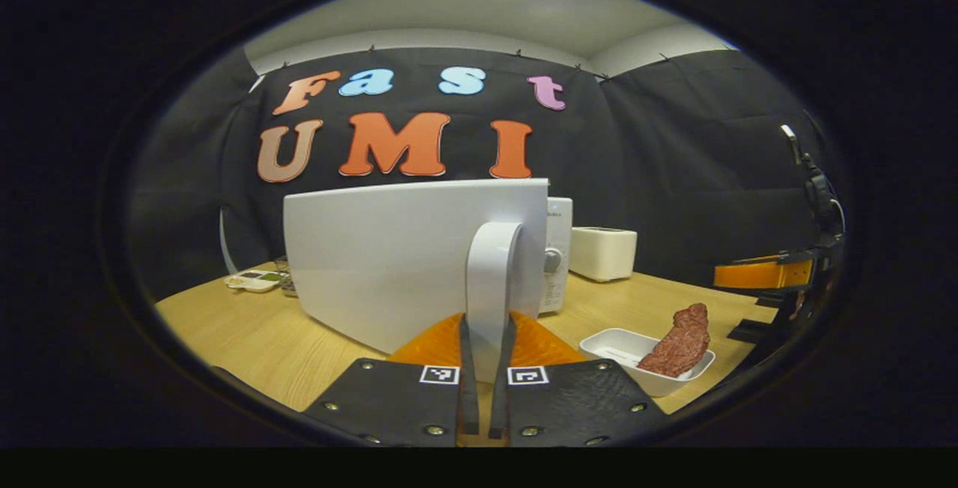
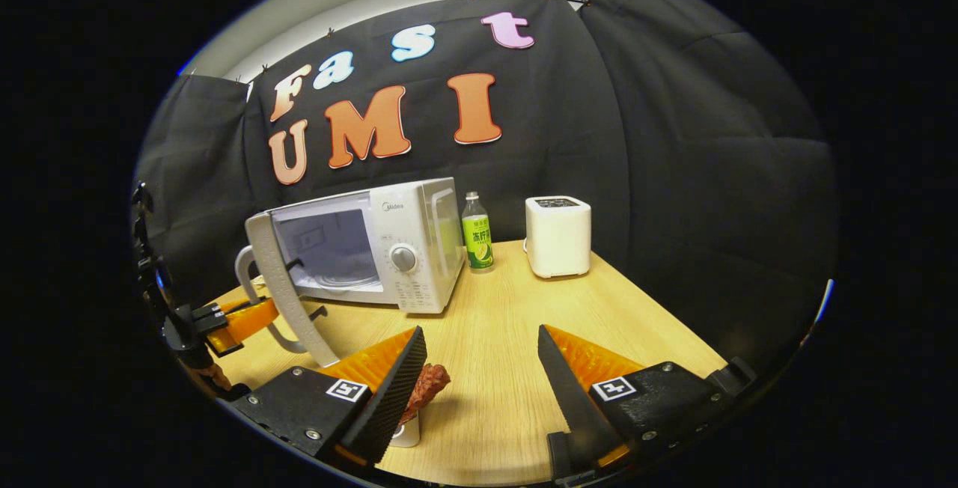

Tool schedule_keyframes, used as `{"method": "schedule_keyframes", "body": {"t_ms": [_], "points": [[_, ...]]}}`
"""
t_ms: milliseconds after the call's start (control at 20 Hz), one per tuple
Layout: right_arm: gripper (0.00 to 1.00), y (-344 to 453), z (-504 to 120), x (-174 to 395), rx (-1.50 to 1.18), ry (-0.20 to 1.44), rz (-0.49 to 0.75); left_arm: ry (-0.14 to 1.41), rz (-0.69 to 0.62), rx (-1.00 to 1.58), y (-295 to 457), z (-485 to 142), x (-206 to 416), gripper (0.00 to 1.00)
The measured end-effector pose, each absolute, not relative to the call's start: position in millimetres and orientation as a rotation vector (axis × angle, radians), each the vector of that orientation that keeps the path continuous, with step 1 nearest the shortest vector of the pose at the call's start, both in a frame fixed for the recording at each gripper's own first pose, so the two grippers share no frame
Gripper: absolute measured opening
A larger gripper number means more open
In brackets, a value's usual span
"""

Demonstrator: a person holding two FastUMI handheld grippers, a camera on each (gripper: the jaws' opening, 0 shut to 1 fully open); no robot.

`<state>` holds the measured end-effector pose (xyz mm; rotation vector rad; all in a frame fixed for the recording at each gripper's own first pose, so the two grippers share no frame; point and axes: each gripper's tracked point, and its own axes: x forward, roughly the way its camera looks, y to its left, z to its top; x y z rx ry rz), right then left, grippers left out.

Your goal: Open the microwave oven with the left hand, put the food in, and close the microwave oven.

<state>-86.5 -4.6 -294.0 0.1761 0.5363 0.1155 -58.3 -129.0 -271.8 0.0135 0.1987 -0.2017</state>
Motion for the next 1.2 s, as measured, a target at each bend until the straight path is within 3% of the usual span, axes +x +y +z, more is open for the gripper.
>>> {"method": "schedule_keyframes", "body": {"t_ms": [300, 350, 550, 700, 900, 1000, 1100, 1150, 1200], "points": [[0.94, 7, -307, -83, 0.196, 0.585, 0.107, 0.136, -0.130, 0.025, -61, -260, -111, 0.08], [0.93, 9, -309, -83, 0.198, 0.592, 0.103, 0.135, -0.116, 0.031, -50, -257, -117, 0.05], [0.94, 20, -315, -88, 0.210, 0.624, 0.102, 0.130, -0.007, 0.067, 9, -249, -137, 0.11], [0.94, 24, -319, -91, 0.212, 0.643, 0.092, 0.126, 0.060, 0.081, 49, -246, -148, 0.10], [0.94, 29, -323, -94, 0.222, 0.665, 0.086, 0.141, 0.058, 0.083, 83, -244, -155, 0.10], [0.94, 28, -327, -95, 0.224, 0.680, 0.073, 0.154, 0.049, 0.089, 96, -243, -157, 0.43], [0.93, 28, -332, -96, 0.232, 0.699, 0.069, 0.163, 0.056, 0.107, 113, -240, -159, 0.58], [0.93, 30, -335, -96, 0.238, 0.711, 0.067, 0.170, 0.052, 0.105, 117, -240, -160, 0.77], [0.93, 31, -339, -97, 0.240, 0.724, 0.069, 0.176, 0.046, 0.109, 120, -240, -160, 0.85]]}}
